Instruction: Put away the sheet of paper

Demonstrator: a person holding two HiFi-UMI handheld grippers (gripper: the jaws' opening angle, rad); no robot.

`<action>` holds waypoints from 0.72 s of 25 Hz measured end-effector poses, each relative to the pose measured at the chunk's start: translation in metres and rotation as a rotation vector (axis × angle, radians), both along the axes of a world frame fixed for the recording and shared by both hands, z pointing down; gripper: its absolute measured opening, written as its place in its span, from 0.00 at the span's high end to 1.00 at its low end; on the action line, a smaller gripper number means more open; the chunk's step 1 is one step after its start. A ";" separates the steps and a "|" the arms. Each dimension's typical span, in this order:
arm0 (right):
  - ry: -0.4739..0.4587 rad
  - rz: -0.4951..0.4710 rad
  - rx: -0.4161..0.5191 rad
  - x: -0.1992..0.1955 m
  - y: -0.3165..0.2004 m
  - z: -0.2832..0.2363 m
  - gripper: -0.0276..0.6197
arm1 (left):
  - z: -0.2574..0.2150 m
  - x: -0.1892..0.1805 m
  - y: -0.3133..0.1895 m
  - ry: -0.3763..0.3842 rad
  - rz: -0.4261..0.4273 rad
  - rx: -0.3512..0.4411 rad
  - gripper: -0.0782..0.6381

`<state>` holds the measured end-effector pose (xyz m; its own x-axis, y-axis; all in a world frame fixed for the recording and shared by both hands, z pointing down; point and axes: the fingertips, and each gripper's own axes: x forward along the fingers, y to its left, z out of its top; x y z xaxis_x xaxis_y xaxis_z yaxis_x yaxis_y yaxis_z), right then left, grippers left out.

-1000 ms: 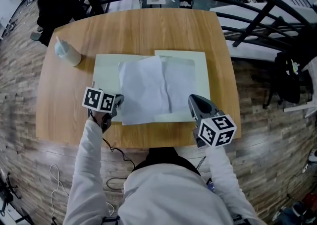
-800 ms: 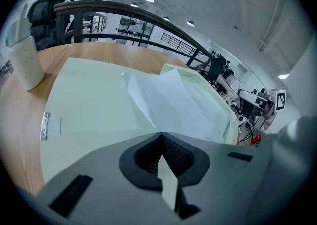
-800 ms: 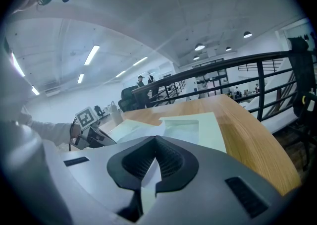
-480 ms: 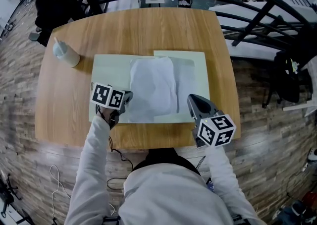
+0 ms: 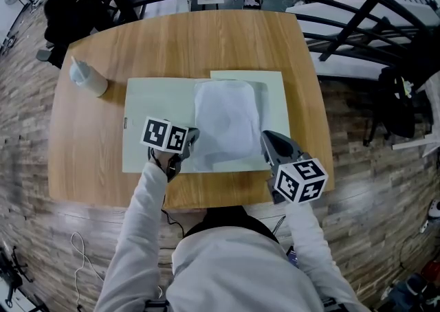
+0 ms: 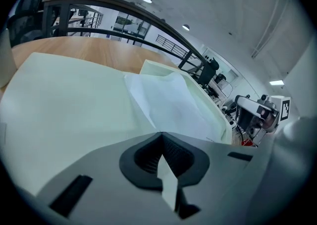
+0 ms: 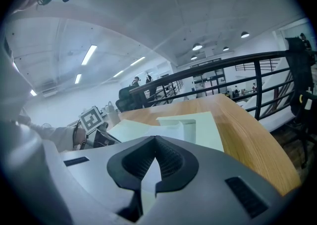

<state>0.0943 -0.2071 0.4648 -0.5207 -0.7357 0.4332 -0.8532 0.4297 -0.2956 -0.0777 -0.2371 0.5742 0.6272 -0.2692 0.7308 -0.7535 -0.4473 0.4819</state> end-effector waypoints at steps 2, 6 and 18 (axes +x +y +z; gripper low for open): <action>0.000 0.000 -0.001 -0.001 0.000 -0.001 0.91 | -0.001 0.006 -0.001 0.009 -0.005 -0.003 0.87; -0.002 0.003 -0.004 -0.002 0.000 -0.001 0.91 | 0.000 0.018 -0.002 0.030 -0.017 -0.016 0.87; 0.002 0.025 -0.009 0.004 0.000 0.000 0.91 | 0.005 0.053 0.000 0.071 -0.023 -0.054 0.87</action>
<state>0.0982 -0.2072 0.4650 -0.5014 -0.7446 0.4407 -0.8642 0.4061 -0.2972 -0.0246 -0.2373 0.5789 0.6718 -0.2460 0.6987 -0.7266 -0.4019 0.5572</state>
